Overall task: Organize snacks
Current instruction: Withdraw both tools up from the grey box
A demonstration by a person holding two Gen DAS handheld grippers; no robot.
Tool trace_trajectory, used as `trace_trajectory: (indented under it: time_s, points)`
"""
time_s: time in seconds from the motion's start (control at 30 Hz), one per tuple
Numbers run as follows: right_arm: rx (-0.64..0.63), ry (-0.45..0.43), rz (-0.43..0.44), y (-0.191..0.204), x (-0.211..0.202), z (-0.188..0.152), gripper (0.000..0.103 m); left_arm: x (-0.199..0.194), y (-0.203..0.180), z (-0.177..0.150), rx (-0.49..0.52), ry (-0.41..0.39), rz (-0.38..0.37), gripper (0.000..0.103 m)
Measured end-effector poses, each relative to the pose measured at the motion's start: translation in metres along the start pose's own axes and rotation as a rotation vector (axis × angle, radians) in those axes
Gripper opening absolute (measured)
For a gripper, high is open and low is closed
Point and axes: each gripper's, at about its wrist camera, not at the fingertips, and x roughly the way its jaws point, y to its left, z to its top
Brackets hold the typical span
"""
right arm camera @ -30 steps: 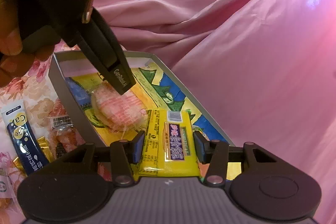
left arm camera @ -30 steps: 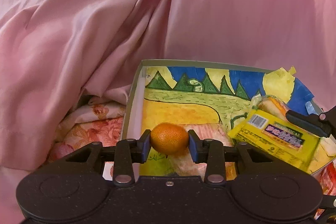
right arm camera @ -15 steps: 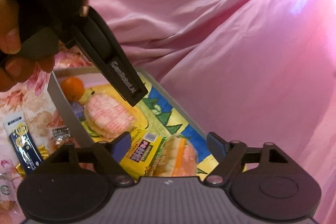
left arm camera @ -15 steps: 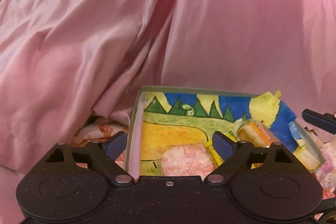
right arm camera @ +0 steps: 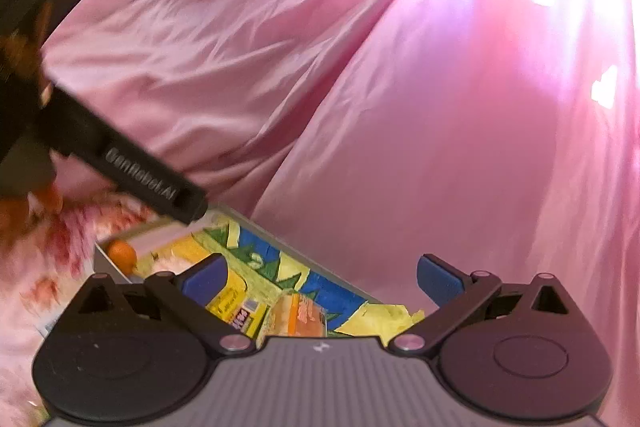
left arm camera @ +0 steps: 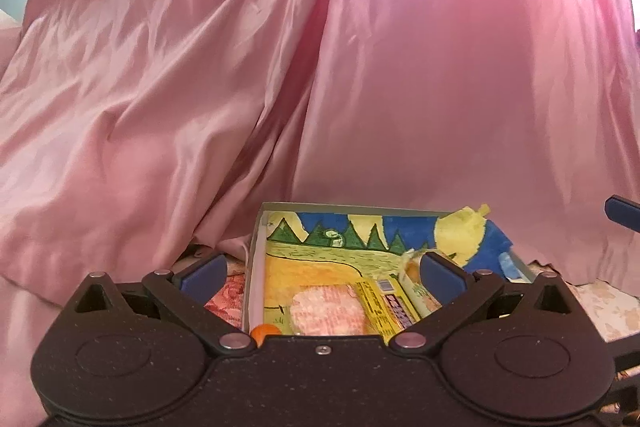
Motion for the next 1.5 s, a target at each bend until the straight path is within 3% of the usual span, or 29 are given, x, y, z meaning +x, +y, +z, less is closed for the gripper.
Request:
trace_trajectory:
  time_s: [0.63,0.87,1.5]
  points:
    - [0.221,-0.001,-0.059,-0.02,-0.07,-0.023,0.103,-0.066,0.017,-0.054,-0.008,0.003,0.026,0.102]
    - [0.276,0.055,-0.072,-0.017,-0.086,-0.047,0.103,-0.076,0.017,-0.078,0.016,0.038,0.017,0.102]
    - [0.332,0.255,0.002,0.012,-0.105,-0.1,0.103,-0.074,0.003,-0.137,0.157,0.193,-0.037,0.102]
